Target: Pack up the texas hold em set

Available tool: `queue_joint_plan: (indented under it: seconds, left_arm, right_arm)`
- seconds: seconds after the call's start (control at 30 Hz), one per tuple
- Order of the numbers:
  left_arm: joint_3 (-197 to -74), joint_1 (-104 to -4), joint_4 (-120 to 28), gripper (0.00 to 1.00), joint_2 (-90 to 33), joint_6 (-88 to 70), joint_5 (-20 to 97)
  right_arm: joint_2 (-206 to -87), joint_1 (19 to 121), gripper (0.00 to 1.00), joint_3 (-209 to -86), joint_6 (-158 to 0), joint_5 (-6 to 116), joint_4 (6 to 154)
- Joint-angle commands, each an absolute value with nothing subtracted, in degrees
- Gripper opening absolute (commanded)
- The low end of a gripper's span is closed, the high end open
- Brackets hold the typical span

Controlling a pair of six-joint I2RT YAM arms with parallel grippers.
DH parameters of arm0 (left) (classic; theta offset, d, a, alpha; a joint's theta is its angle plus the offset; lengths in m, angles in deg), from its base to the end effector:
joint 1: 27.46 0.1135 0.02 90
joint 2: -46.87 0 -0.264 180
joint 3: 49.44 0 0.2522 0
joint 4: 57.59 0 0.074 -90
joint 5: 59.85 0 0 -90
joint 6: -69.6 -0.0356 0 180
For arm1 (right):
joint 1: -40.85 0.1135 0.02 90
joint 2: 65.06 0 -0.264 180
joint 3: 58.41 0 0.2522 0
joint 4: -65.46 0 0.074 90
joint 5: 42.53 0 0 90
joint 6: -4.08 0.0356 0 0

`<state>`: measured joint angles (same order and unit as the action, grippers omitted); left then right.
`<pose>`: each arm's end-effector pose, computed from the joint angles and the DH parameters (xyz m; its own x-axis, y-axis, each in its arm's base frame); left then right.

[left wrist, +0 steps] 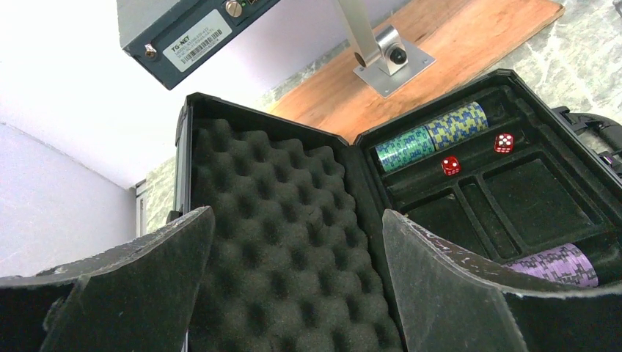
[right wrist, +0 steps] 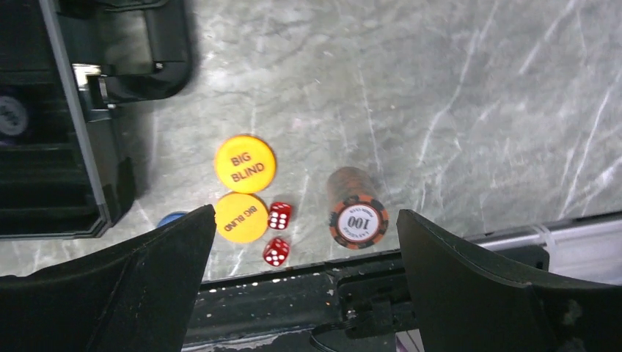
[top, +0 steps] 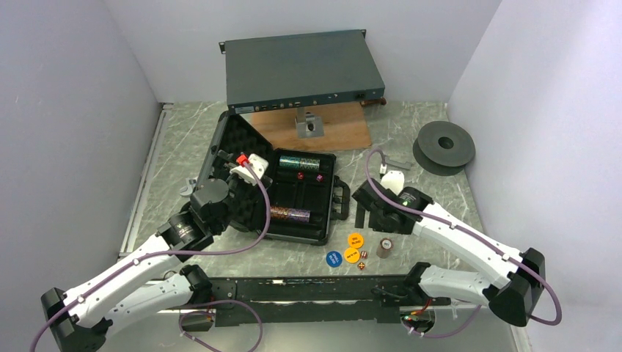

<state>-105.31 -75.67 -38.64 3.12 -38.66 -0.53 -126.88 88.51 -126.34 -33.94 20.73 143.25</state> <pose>0.1333 -0.1219 0.3366 0.0199 0.3821 -0.9239 0.3132 0.8752 0.3687 0.1326 0.1218 0.2726 -0.8388 0.1240 -0.5301 0.1558 0.9877 -0.0155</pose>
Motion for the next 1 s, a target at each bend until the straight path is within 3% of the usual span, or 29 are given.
queue_joint_plan:
  seconds: [0.0,0.63,0.97]
  left_arm:
    - [-106.7,-75.9,-39.3,0.90,3.1,-38.2,0.2]
    - [-106.8,-76.1,-39.0,0.90,2.6,-38.2,0.0]
    - [-106.8,-76.2,-38.9,0.90,2.8,-38.2,0.0]
  right_arm:
    - [-124.6,88.2,0.98,-123.9,-26.4,17.7,148.0]
    - [-121.2,87.0,0.86,-114.0,-19.1,20.5,143.9]
    - [-122.5,86.4,0.75,-112.2,-18.9,21.1,140.8]
